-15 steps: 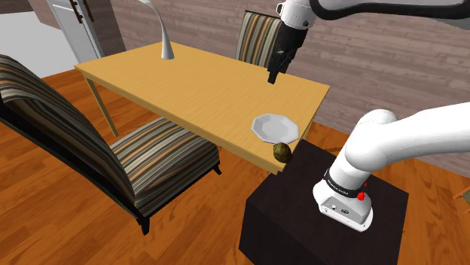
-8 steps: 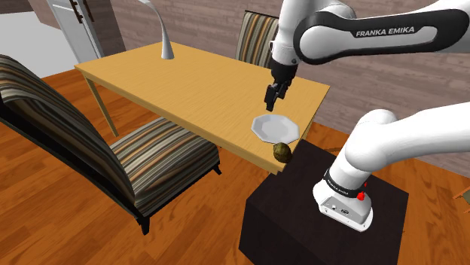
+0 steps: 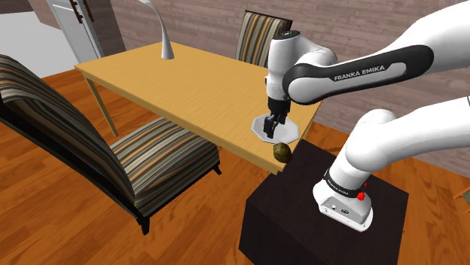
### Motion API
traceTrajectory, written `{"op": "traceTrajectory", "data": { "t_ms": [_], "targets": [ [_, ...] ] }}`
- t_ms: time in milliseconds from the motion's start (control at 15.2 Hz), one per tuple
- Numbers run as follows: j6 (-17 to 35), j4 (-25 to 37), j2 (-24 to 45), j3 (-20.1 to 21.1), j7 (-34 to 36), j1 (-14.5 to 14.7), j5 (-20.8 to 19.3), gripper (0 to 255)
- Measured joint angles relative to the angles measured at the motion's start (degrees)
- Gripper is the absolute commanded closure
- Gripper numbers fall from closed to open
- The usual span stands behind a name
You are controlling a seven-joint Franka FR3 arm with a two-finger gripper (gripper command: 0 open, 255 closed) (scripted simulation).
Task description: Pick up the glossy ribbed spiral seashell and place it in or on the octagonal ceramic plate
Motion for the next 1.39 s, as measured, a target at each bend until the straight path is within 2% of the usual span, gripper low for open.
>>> {"op": "traceTrajectory", "data": {
  "t_ms": [132, 660, 1122, 1188, 1386],
  "targets": [
    [2.7, -3.0, 1.5, 1.6, 1.6, 0.5, 0.7, 0],
    [9.9, -7.5, 5.4, 3.1, 2.7, 0.4, 1.2, 0],
    [11.5, -8.4, 6.0, 3.3, 2.7, 0.2, 1.3, 0],
    [11.5, -8.4, 6.0, 3.3, 2.7, 0.2, 1.3, 255],
    [11.7, -8.0, 5.9, 3.2, 2.7, 0.1, -0.1, 255]
  ]
}}
